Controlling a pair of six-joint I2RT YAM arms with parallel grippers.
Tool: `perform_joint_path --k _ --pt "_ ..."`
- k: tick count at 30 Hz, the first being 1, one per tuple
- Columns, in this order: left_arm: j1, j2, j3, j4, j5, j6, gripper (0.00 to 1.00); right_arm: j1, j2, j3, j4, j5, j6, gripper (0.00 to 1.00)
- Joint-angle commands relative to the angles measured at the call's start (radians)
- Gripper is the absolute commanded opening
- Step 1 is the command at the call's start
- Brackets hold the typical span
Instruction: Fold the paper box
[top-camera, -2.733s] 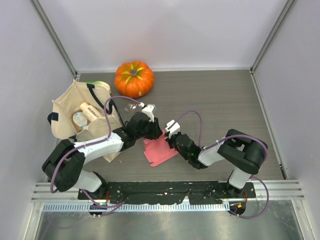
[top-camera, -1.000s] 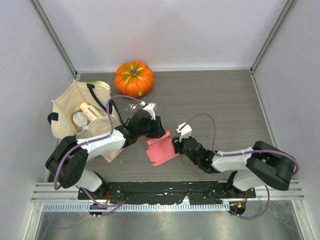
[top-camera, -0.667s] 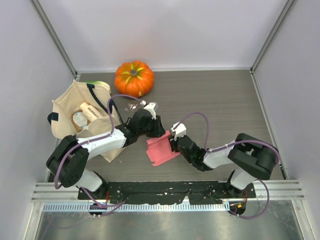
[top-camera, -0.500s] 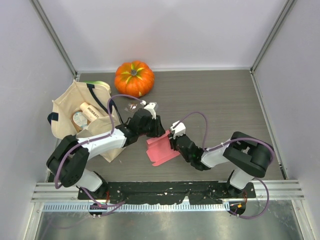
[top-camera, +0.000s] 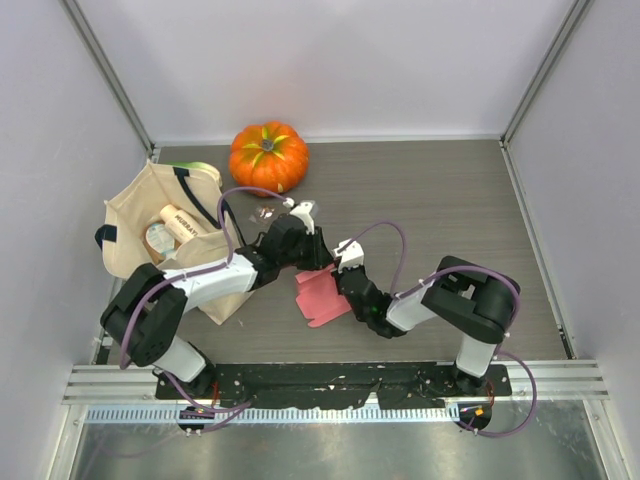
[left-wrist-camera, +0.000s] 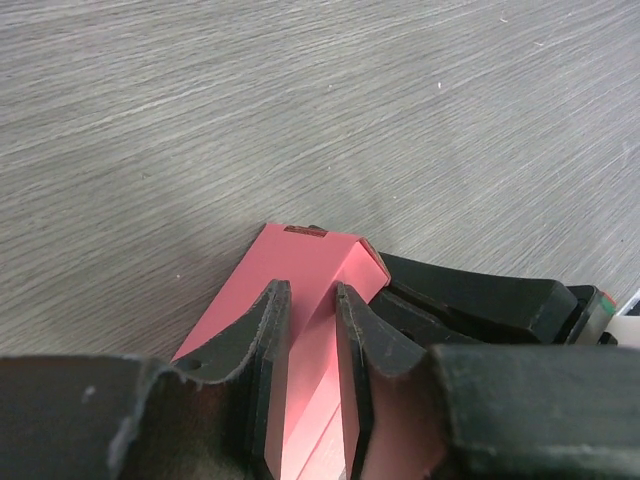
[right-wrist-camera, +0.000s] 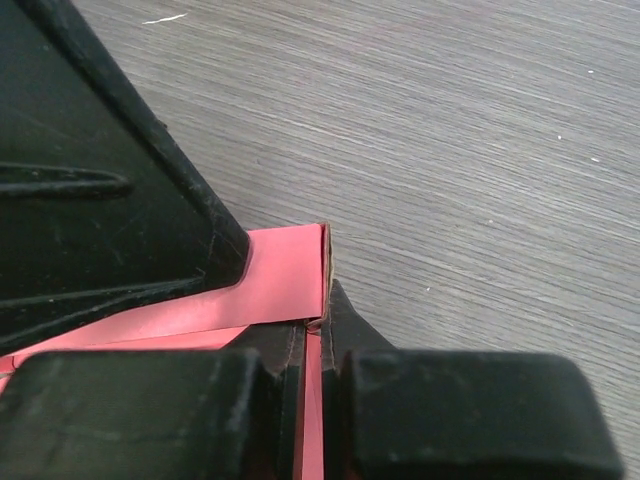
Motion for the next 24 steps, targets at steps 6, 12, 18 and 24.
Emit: perform_joint_path --k 6,12,18,24 --pt "-0.005 -0.036 0.007 -0.108 -0.074 -0.004 0.43 0.014 -0.144 0.033 -0.272 0.059 0.117 0.48" --pt "0.011 -0.124 0.065 -0.224 -0.148 0.039 0.59 0.017 -0.434 -0.033 -0.687 0.036 0.27 0.63" --pt "0.014 -0.242 0.076 -0.339 -0.2 0.068 0.66 -0.01 -0.72 -0.022 -1.057 -0.172 0.451 0.68" --pt "0.004 -0.394 0.064 -0.456 -0.113 0.085 0.6 -0.068 -0.779 -0.027 -1.159 -0.472 0.628 0.71"
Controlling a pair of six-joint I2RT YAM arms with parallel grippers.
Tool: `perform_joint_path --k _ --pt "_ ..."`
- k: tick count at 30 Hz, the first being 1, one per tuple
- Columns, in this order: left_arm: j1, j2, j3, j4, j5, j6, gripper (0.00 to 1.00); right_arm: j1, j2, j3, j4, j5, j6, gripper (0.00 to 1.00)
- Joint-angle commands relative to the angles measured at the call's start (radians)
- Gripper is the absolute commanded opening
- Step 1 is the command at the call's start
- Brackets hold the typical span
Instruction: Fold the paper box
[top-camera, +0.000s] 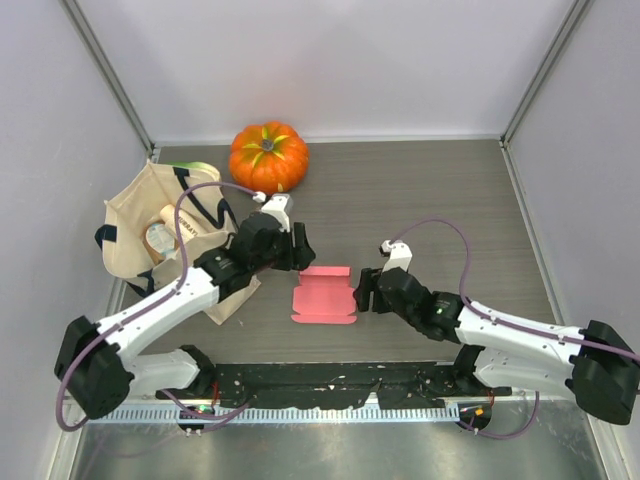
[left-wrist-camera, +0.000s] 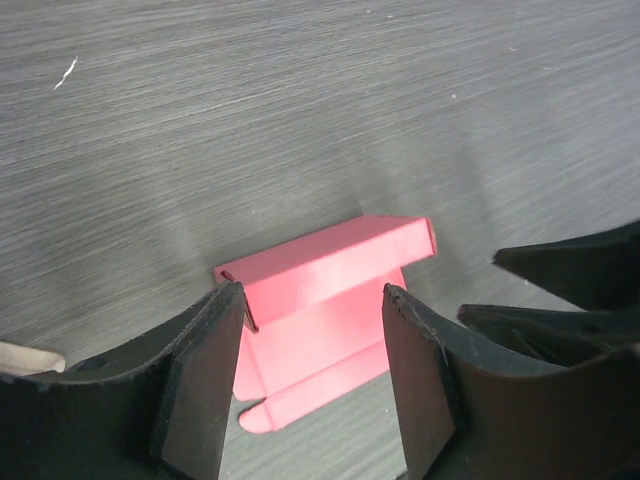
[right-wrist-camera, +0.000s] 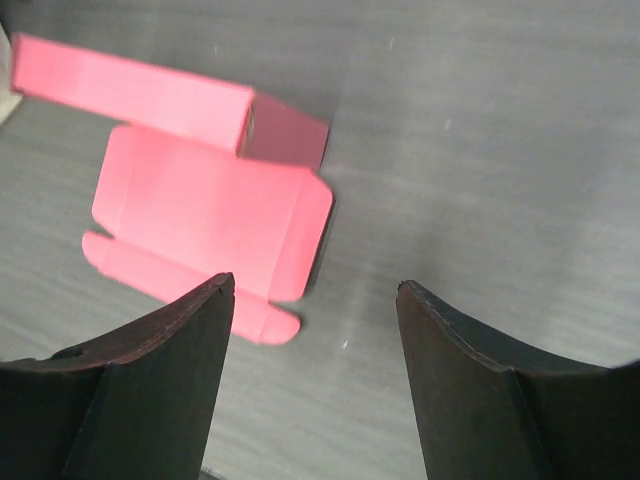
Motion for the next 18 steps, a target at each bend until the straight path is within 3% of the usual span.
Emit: perform_joint_path --k 1,5,10,12,18 --pt "-0.015 -0.109 0.025 -0.127 0.047 0.042 0.59 -0.049 -0.012 -0.015 -0.116 -0.283 0.196 0.71" --pt "-0.136 -0.189 -0.038 -0.154 -0.003 0.017 0.53 -0.081 -0.024 -0.11 0.039 -0.402 0.273 0.71" --pt "-0.297 -0.246 -0.18 -0.06 -0.077 -0.06 0.52 -0.158 -0.007 -0.182 0.176 -0.507 0.278 0.61" --pt "-0.342 -0.235 -0.216 0.001 -0.121 -0.085 0.53 -0.198 -0.003 -0.211 0.22 -0.57 0.311 0.52" --pt "-0.521 -0.068 -0.239 0.122 -0.278 0.053 0.57 -0.209 0.008 -0.268 0.319 -0.655 0.383 0.48"
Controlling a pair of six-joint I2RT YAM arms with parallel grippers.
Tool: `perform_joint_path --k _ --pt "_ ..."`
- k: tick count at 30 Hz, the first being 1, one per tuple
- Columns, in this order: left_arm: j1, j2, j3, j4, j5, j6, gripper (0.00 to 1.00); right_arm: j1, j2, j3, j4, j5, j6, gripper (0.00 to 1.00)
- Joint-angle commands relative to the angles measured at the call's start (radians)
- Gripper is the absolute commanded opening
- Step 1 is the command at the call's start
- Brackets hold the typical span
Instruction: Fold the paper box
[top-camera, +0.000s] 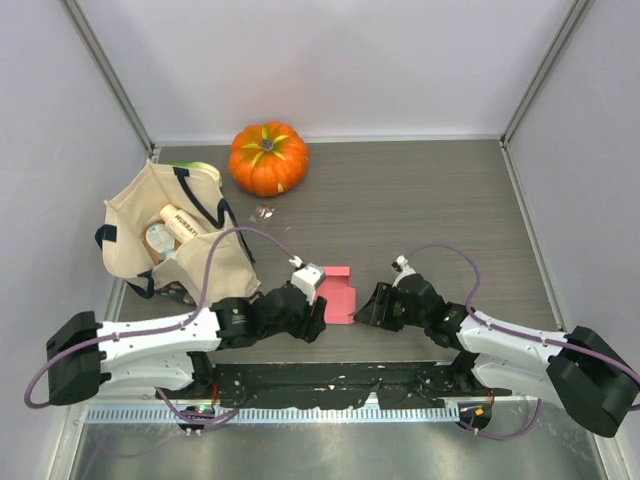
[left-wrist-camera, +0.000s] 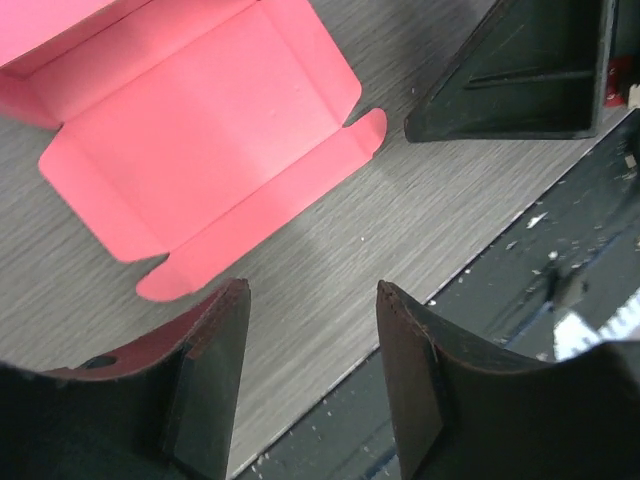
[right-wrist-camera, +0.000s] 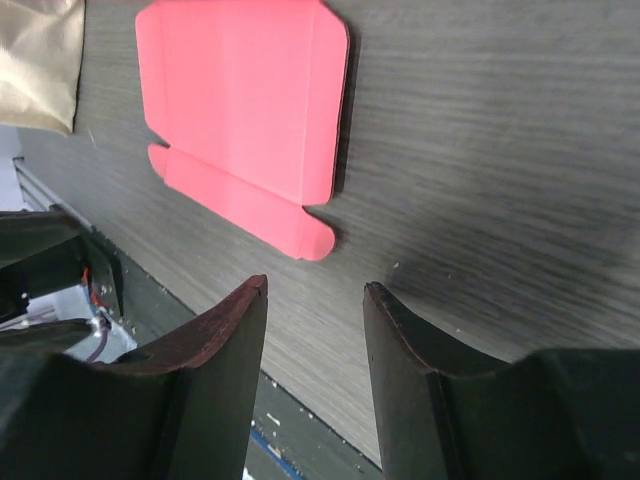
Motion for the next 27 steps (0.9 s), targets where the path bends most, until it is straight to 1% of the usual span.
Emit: perform_joint_path --k 1,2,3,4,6,7,9,10,11,13,14,15,16,19,22,24,26,27 --pt "-0.127 0.127 0.033 0.159 -0.177 0.133 0.59 -0.003 -0.006 -0.033 0.093 -0.069 0.074 0.48" --pt "-0.148 0.165 0.044 0.173 -0.202 0.167 0.6 -0.003 -0.015 -0.037 0.082 -0.056 0.075 0.48" --pt "-0.168 0.201 0.056 0.174 -0.225 0.237 0.61 -0.005 -0.028 -0.038 0.068 -0.047 0.077 0.49" --pt "-0.198 0.268 0.089 0.17 -0.257 0.263 0.62 -0.008 -0.042 -0.041 0.051 -0.042 0.093 0.49" --pt "-0.212 0.32 0.122 0.149 -0.329 0.279 0.61 -0.01 -0.045 -0.067 0.07 -0.044 0.126 0.49" --pt "-0.209 0.345 0.15 0.129 -0.349 0.259 0.59 -0.01 -0.04 -0.076 0.117 -0.045 0.141 0.49" --pt "-0.208 0.328 0.149 0.134 -0.365 0.225 0.58 -0.01 -0.003 -0.092 0.172 -0.058 0.173 0.48" --pt "-0.206 0.28 0.111 0.156 -0.357 0.18 0.58 -0.011 0.01 -0.093 0.203 -0.058 0.18 0.48" --pt "-0.202 0.244 0.084 0.211 -0.343 0.159 0.58 -0.011 0.027 -0.092 0.214 -0.05 0.173 0.48" --pt "-0.166 0.194 0.028 0.216 -0.33 0.068 0.59 -0.02 0.049 -0.083 0.241 -0.016 0.16 0.48" --pt "-0.146 0.151 0.015 0.184 -0.325 0.035 0.59 -0.031 0.059 -0.076 0.248 -0.019 0.147 0.48" --pt "-0.107 0.137 -0.005 0.165 -0.322 -0.003 0.59 -0.054 0.087 -0.063 0.278 -0.03 0.125 0.48" --pt "-0.09 0.12 -0.017 0.141 -0.319 -0.046 0.59 -0.063 0.096 -0.057 0.287 -0.033 0.12 0.48" --pt "-0.037 0.074 -0.072 0.177 -0.287 -0.081 0.57 -0.114 0.171 -0.018 0.295 -0.055 0.083 0.48" --pt "0.012 0.086 -0.107 0.228 -0.257 -0.098 0.53 -0.149 0.219 -0.014 0.339 -0.079 0.071 0.48" --pt "0.035 0.139 -0.117 0.253 -0.241 -0.112 0.51 -0.152 0.253 -0.014 0.404 -0.101 0.068 0.47" --pt "0.036 0.181 -0.112 0.285 -0.23 -0.131 0.47 -0.155 0.316 -0.004 0.43 -0.124 0.061 0.47" --pt "0.036 0.21 -0.108 0.288 -0.228 -0.137 0.46 -0.155 0.337 -0.003 0.48 -0.133 0.061 0.47"
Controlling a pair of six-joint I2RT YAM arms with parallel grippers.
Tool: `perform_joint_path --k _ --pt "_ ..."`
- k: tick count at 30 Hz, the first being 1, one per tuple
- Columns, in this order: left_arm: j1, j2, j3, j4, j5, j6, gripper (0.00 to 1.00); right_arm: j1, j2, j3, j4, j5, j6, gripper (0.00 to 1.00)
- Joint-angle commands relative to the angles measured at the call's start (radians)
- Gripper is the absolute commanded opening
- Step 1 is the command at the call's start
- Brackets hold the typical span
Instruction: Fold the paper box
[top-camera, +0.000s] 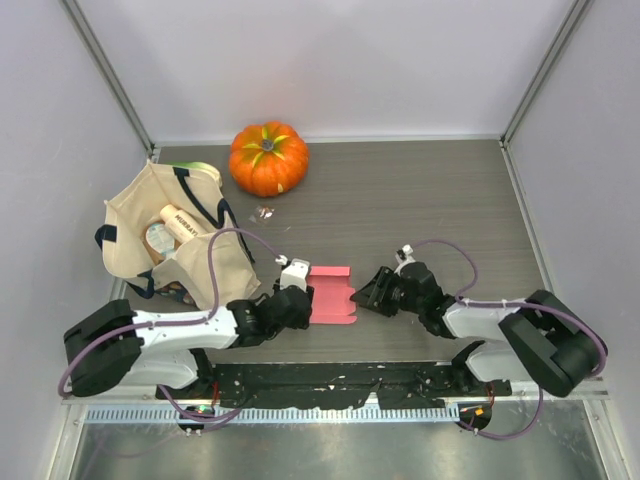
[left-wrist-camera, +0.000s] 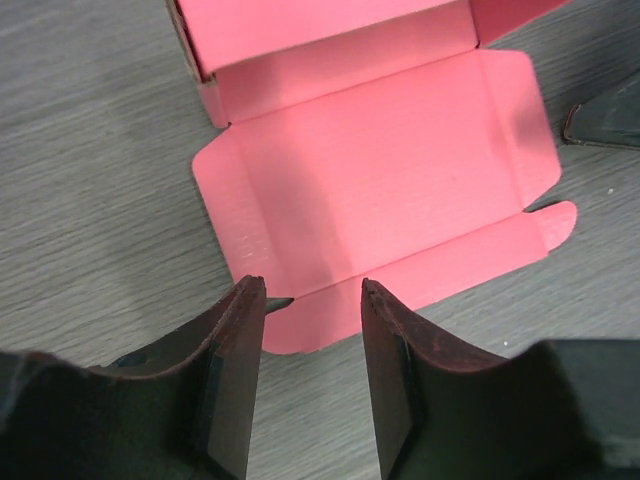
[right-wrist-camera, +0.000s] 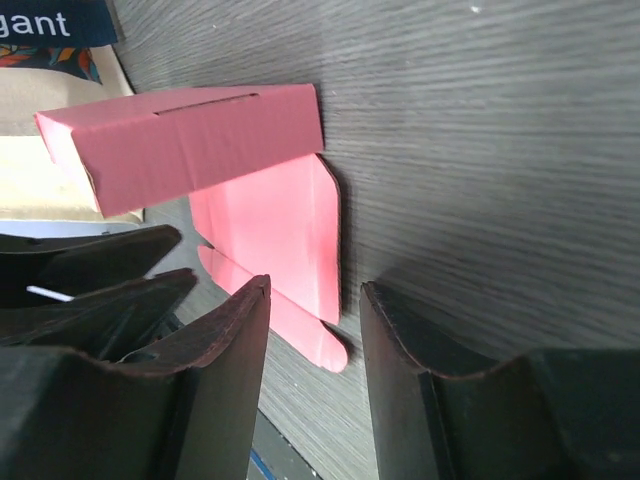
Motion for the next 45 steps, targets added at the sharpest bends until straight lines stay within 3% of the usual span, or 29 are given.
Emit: perform_joint_path --k 1,4,9,14,20,22,23,25,32,34,39,45 --pt "0.008 0.08 0.004 0.108 0.022 -0.064 0.45 -0.003 0.126 0.021 0.146 -0.048 -0.032 0.46" --pt "0.008 0.088 -0.011 0.132 0.025 -0.072 0.45 -0.003 0.227 0.009 0.291 -0.093 0.006 0.39" --pt "0.007 0.074 -0.002 0.117 0.051 -0.049 0.45 -0.005 0.338 -0.037 0.55 -0.123 0.103 0.14" --pt "0.008 0.068 0.009 0.115 0.08 -0.017 0.46 -0.005 0.416 -0.065 0.727 -0.117 0.184 0.01" --pt "0.008 0.001 0.029 0.075 0.06 0.009 0.51 -0.016 0.479 -0.097 0.847 -0.125 0.236 0.01" --pt "0.008 -0.047 0.041 0.0 0.031 0.003 0.57 -0.034 0.496 -0.118 0.896 -0.136 0.271 0.01" --pt "0.018 -0.099 0.065 -0.029 0.024 -0.03 0.64 -0.042 0.499 -0.137 0.952 -0.143 0.285 0.01" --pt "0.03 -0.148 0.089 -0.124 0.013 -0.081 0.68 -0.057 0.511 -0.154 0.997 -0.153 0.325 0.01" --pt "0.067 -0.225 0.22 -0.36 0.079 -0.362 0.73 -0.068 0.6 -0.169 1.152 -0.133 0.44 0.01" --pt "0.067 -0.205 0.237 -0.441 0.089 -0.521 0.73 -0.068 0.628 -0.174 1.195 -0.122 0.469 0.01" --pt "0.067 -0.201 0.152 -0.371 0.168 -0.8 0.71 -0.068 0.64 -0.178 1.215 -0.102 0.523 0.01" --pt "0.067 -0.158 0.053 -0.221 0.064 -1.014 0.73 -0.068 0.62 -0.166 1.212 -0.099 0.554 0.01"
